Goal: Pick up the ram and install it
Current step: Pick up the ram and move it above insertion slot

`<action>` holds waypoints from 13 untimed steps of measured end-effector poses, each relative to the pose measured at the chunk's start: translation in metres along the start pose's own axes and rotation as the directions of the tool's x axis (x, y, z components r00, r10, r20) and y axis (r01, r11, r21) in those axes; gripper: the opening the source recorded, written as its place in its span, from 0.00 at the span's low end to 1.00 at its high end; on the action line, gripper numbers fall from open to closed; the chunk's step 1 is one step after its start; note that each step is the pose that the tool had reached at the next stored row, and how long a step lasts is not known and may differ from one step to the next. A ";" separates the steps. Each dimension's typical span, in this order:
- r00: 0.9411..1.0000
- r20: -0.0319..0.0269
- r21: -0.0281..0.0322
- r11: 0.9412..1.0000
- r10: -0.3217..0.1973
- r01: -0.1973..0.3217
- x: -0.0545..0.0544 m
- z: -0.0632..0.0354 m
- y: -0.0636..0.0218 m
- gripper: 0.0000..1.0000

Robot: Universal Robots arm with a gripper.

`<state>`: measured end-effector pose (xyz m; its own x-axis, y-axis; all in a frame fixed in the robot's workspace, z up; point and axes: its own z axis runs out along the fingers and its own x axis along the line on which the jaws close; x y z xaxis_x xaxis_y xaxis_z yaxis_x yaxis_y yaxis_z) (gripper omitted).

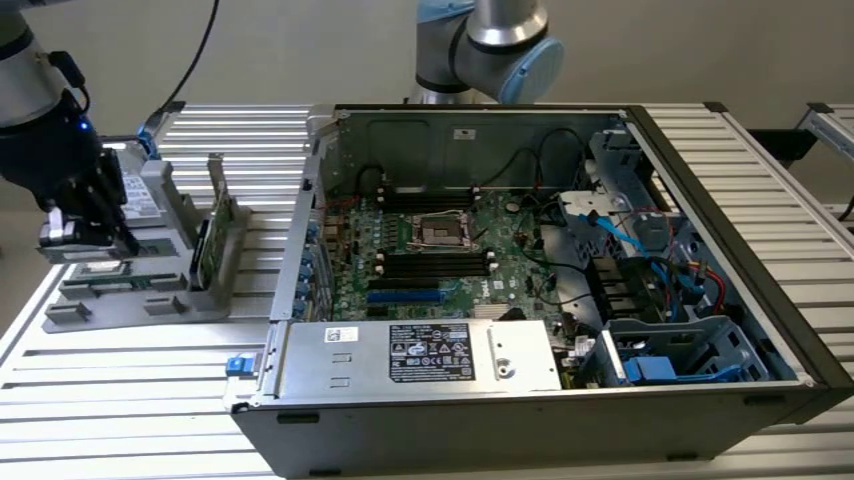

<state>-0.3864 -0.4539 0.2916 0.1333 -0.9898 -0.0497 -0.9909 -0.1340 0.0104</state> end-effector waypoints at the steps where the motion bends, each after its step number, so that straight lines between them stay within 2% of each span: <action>1: 1.000 0.001 0.000 1.000 0.000 0.000 0.000 -0.0032 -0.0042 0.14; 13: 1.000 0.014 0.002 1.000 0.000 0.000 0.005 -0.0400 -0.0504 0.14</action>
<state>-0.3352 -0.4539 0.3307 0.1334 -0.9890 -0.0637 -0.9909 -0.1342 0.0086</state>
